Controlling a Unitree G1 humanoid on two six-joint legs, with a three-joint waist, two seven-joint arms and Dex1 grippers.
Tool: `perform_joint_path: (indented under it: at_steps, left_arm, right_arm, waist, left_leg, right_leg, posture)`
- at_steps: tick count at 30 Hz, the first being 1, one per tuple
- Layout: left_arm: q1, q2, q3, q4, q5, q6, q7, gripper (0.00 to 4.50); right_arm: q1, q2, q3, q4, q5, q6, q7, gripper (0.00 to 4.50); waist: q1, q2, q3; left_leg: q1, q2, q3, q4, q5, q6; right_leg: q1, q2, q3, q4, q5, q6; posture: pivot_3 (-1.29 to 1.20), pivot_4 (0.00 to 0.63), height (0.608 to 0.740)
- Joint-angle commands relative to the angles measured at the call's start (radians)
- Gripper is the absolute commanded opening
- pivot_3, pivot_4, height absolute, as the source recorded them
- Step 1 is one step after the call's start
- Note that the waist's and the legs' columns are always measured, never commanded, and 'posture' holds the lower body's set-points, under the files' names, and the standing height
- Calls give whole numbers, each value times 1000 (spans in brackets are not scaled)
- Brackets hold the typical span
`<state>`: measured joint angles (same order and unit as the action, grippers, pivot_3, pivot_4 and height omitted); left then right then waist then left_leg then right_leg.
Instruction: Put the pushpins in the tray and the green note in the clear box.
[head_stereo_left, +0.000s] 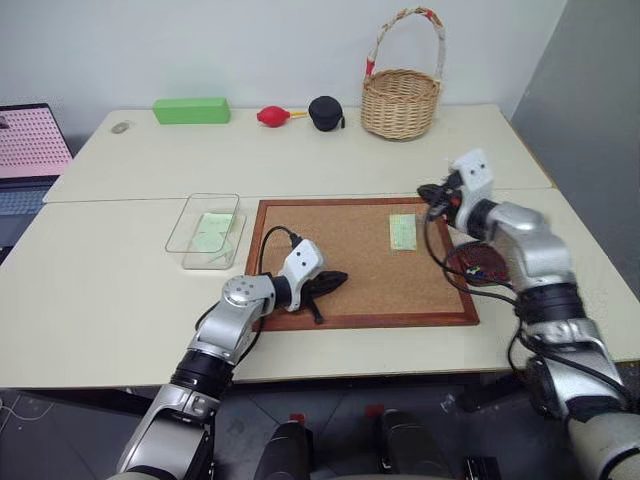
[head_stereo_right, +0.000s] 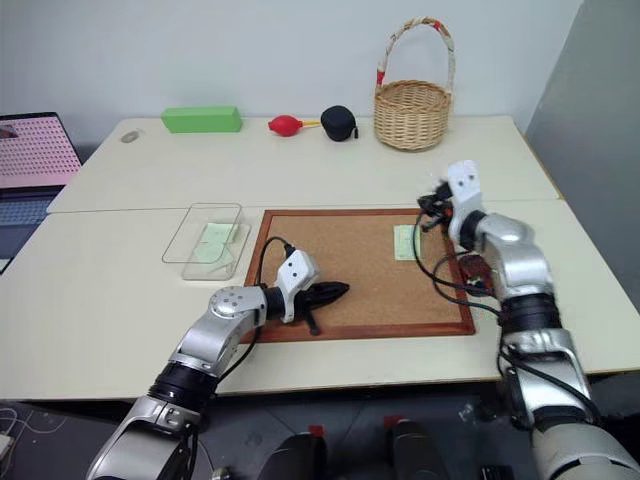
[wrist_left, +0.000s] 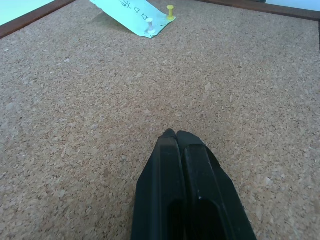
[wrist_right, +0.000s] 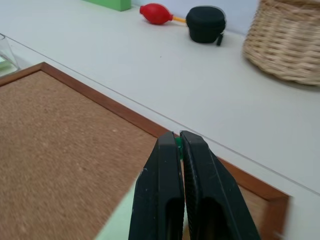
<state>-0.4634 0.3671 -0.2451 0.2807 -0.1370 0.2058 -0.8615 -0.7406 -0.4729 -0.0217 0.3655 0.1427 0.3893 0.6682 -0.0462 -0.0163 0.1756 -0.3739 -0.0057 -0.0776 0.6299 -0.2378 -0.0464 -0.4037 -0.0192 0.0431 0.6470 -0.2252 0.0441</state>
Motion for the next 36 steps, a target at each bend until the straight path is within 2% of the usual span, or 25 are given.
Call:
perform_joint_path:
  at_steps: [1, 7, 16, 19, 31, 36]
  left_arm:
    - [40, 13, -28, 80, 60, 25, 21, 0]
    - [32, 19, -35, 100, 68, 7, 12, 0]
    - [16, 16, -39, 121, 71, -9, 9, 0]
    - [22, 22, -37, 119, 70, -13, 7, 0]
    - [20, 23, -37, 130, 74, -21, 10, 0]
    - [20, 25, -39, 134, 74, -25, 6, 0]
  right_arm:
    - [123, -91, -31, -168, 3, 88, 11, 86]
    - [278, -196, -48, -283, -8, 175, 0, 86]
    - [311, -228, -53, -271, -15, 195, -29, 86]
    - [319, -239, -48, -268, -18, 202, -26, 555]
    - [302, -244, -92, -293, 22, 210, -24, 3025]
    - [289, -200, -127, -334, 92, 213, -6, 3025]
  waist:
    - [0, 1, -1]
    - [0, 4, -3]
    - [-1, 4, -3]
    - [-1, 4, -3]
    - [0, 4, -3]
    - [0, 4, -3]
  left_leg:
    - [0, 0, 0, 0, 0, 0]
    - [0, 0, 1, 0, 0, 0]
    - [0, 0, 2, 1, 0, 1]
    - [0, 0, 2, 1, 0, 1]
    - [0, 0, 2, 1, 0, 1]
    - [0, 0, 2, 1, 0, 1]
  right_leg:
    - [0, 0, 0, 0, 0, 0]
    - [0, 0, 1, 0, -1, -1]
    - [0, 0, 1, -1, -2, -3]
    - [0, 0, 1, -1, -2, -2]
    - [0, 0, 1, -2, -2, -3]
    - [0, 0, 1, -2, -2, -3]
  posture:
    - [0, 150, 740]
    - [0, 150, 740]
    - [0, 150, 740]
    - [0, 150, 740]
    - [0, 150, 740]
    - [0, 150, 740]
